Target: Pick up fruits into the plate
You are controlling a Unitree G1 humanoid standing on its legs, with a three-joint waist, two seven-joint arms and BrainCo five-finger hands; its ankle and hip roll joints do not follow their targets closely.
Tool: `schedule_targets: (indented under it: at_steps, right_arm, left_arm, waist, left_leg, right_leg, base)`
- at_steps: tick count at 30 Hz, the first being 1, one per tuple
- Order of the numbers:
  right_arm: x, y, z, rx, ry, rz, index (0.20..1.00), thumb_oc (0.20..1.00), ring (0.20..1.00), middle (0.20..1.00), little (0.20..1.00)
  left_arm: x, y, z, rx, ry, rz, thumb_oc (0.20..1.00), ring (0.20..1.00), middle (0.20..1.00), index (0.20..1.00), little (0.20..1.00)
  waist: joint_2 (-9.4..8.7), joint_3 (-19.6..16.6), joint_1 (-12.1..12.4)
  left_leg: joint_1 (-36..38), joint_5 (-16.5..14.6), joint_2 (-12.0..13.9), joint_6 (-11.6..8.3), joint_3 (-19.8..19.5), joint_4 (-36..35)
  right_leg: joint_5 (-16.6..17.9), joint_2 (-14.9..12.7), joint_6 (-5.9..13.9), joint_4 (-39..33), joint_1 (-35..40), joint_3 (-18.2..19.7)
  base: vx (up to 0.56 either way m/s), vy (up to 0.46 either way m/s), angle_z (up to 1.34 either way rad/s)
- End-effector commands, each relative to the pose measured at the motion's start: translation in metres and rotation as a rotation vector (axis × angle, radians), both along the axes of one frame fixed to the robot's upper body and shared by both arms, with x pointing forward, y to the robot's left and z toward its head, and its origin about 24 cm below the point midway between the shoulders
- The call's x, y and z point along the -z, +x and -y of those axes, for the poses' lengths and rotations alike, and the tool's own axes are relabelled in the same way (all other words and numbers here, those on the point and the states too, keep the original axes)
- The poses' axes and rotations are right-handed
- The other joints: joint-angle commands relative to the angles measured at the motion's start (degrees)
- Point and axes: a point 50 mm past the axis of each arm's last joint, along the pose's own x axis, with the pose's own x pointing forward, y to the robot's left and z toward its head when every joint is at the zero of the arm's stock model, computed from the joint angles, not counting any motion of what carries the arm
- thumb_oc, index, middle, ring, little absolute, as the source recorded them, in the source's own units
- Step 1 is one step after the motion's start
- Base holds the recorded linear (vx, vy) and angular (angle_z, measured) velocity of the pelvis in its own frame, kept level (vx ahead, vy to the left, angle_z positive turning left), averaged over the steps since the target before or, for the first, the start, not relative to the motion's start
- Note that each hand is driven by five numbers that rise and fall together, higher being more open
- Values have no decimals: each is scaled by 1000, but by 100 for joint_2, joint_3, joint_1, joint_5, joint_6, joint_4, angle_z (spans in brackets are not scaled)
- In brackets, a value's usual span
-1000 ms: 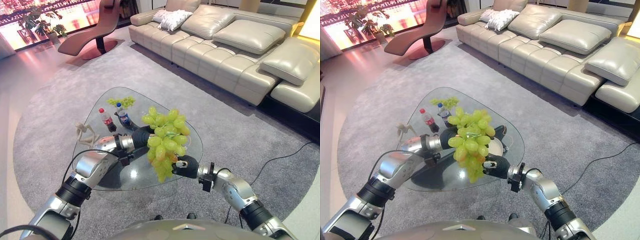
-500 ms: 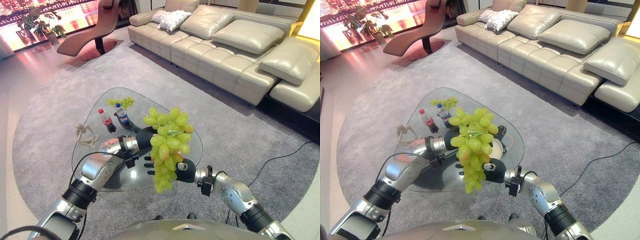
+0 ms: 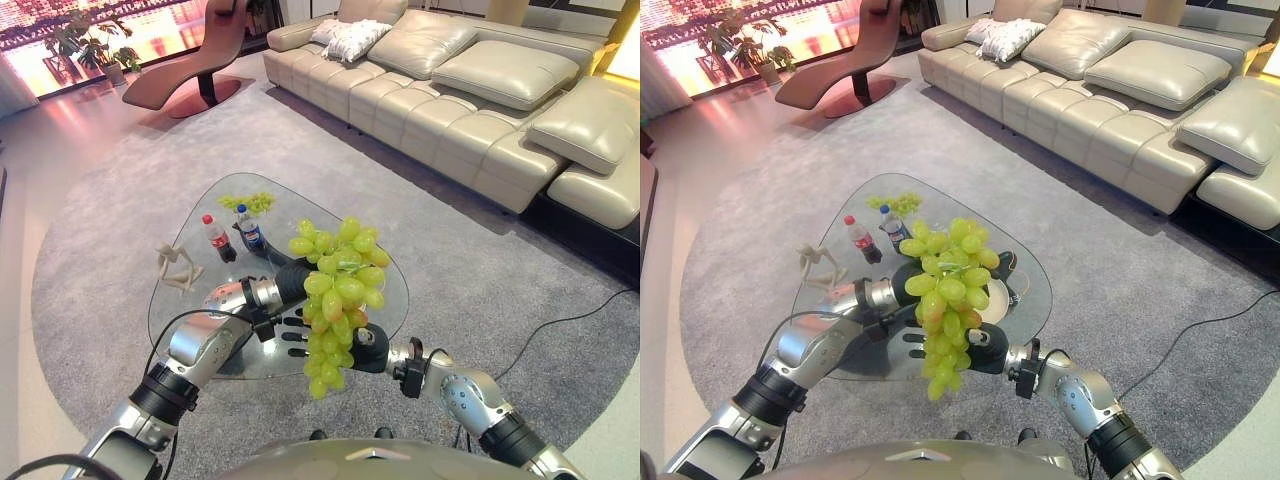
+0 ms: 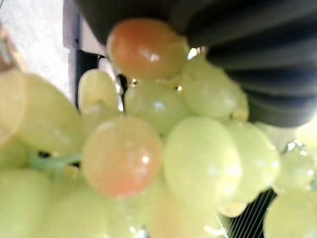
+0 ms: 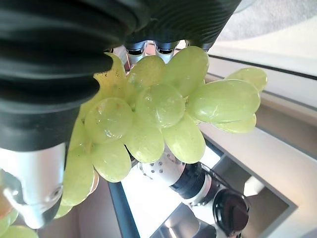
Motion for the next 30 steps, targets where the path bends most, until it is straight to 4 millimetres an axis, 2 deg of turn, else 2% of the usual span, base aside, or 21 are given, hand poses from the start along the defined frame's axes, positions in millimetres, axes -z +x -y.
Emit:
schedule_targets:
  at_steps: [1, 26, 28, 29, 30]
  right_arm:
    - [-43, 2, -31, -58, 279, 103, 200, 200, 200, 200, 200]
    - [-39, 5, -28, -36, 253, 90, 200, 200, 200, 200, 200]
    - [-38, 6, -26, -27, 243, 97, 200, 200, 200, 200, 200]
    - [-37, 7, -24, -12, 221, 110, 200, 200, 200, 200, 200]
    - [-37, 8, -23, -6, 211, 117, 200, 200, 200, 200, 200]
  left_arm:
    - [-14, 0, 11, 34, -68, 74, 200, 200, 200, 200, 200]
    - [-16, 4, 11, 5, -73, 83, 200, 200, 200, 200, 200]
    - [-15, 5, 11, -3, -72, 73, 529, 529, 529, 529, 529]
    - [-14, 6, 10, -17, -67, 59, 1000, 1000, 1000, 1000, 1000]
    - [-13, 6, 9, -24, -63, 54, 1000, 1000, 1000, 1000, 1000]
  waist:
    - [-256, -92, 49]
    - [-279, -67, 50]
    - [-285, -69, 54]
    - [-288, -61, 56]
    - [-290, -56, 56]
  left_leg:
    - [238, -1050, -40, 116, 215, 303]
    - [207, -981, -35, 103, 249, 183]
    - [202, -977, -31, 100, 255, 176]
    - [202, -969, -26, 95, 262, 168]
    - [204, -968, -24, 94, 265, 167]
  right_leg:
    - [-653, -330, 296, 208, 172, 35]
    - [-579, -353, 343, 114, 126, 46]
    - [-578, -353, 342, 111, 121, 41]
    - [-572, -357, 344, 110, 119, 29]
    - [-570, -359, 345, 110, 120, 21]
  base:
    - [-33, 2, 3]
    - [-14, 6, 0]
    - [0, 0, 0]
    - [0, 0, 0]
    - [-12, 34, 0]
